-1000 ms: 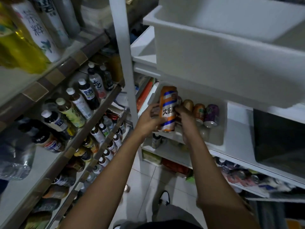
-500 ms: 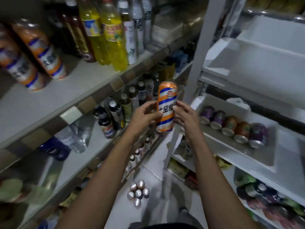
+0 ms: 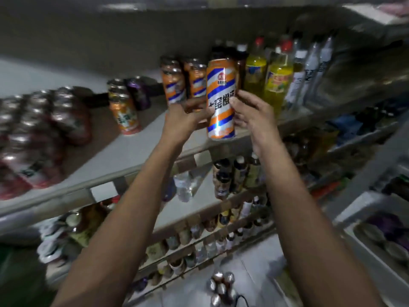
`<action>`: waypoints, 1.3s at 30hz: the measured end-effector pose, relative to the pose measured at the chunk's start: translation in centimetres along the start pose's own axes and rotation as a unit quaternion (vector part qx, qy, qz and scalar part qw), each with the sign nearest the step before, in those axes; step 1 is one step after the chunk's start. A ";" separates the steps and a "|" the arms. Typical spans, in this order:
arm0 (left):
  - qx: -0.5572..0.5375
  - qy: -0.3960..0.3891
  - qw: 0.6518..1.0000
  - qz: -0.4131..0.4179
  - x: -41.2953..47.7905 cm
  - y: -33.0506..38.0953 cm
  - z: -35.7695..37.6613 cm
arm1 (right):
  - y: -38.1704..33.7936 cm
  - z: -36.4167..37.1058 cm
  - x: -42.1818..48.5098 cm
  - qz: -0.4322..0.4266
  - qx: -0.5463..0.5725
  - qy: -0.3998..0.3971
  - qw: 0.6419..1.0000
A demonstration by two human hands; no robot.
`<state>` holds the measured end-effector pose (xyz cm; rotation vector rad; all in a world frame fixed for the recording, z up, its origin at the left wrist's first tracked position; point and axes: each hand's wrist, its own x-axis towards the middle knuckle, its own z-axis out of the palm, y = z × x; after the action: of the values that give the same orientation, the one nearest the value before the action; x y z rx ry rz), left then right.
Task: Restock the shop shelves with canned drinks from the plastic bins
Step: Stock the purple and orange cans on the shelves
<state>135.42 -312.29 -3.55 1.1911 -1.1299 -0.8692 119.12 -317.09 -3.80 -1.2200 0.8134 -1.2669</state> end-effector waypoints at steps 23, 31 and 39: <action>0.140 0.158 0.977 0.036 5.6 -6.5 -7.0 | 9.2 6.5 10.2 0.024 -0.094 -0.115 0.989; 0.161 0.165 0.973 -0.005 7.1 -6.6 -6.5 | 10.4 5.5 10.8 0.006 -0.065 -0.122 0.990; 0.158 0.088 0.983 -0.026 7.9 -6.7 -6.1 | 10.3 4.9 11.3 -0.001 -0.065 -0.117 0.991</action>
<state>143.57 -319.53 -8.57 1.5325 -1.1220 -0.6217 128.39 -328.22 -10.68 -1.4448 0.7301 -1.0606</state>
